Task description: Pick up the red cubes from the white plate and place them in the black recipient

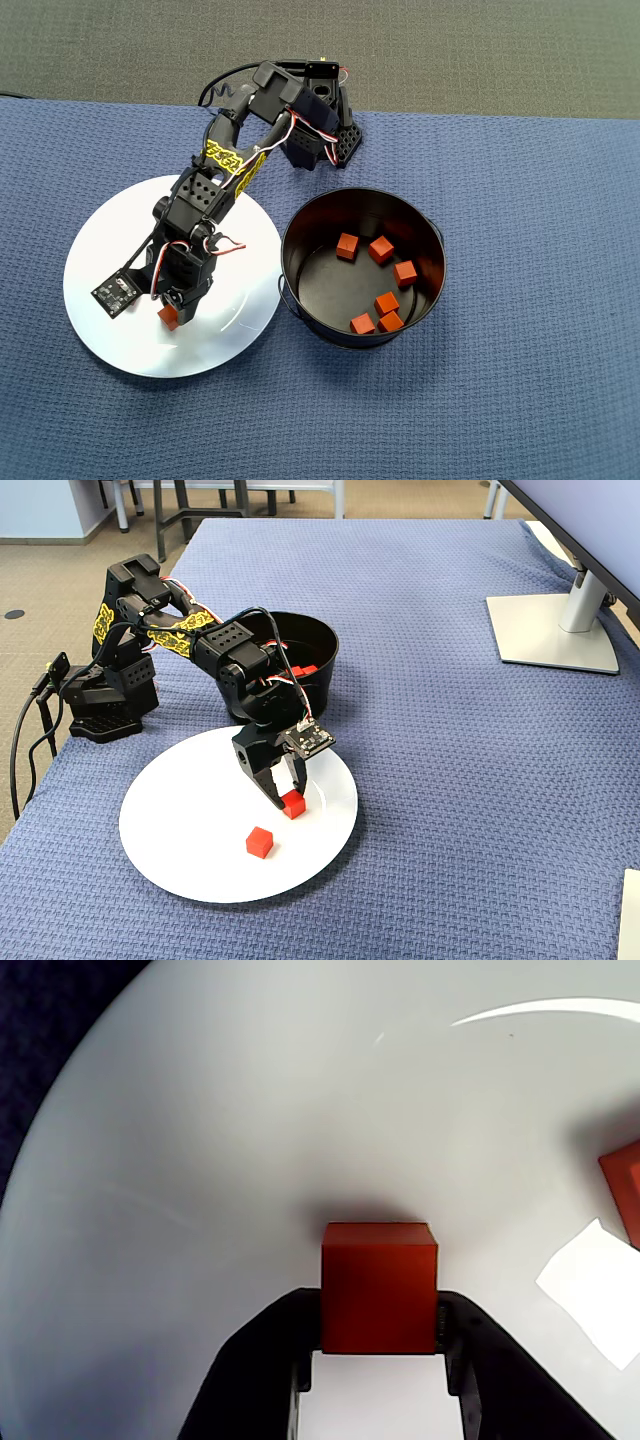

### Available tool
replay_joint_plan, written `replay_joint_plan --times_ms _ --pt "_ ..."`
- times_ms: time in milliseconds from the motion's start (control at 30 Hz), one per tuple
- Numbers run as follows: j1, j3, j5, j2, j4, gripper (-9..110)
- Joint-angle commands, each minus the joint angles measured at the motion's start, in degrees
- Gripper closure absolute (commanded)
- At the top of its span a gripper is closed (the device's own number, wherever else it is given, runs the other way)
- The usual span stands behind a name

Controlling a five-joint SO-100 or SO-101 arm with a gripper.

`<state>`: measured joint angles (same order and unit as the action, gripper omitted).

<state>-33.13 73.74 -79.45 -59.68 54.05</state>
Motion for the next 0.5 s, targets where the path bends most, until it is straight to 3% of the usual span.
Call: replay_joint_plan --times_ms 0,200,467 --pt "-0.5 -4.5 0.5 -1.9 0.7 101" --pt "-3.5 3.2 3.2 -17.2 2.2 101" --pt "-3.6 15.2 27.7 -41.4 0.4 101"
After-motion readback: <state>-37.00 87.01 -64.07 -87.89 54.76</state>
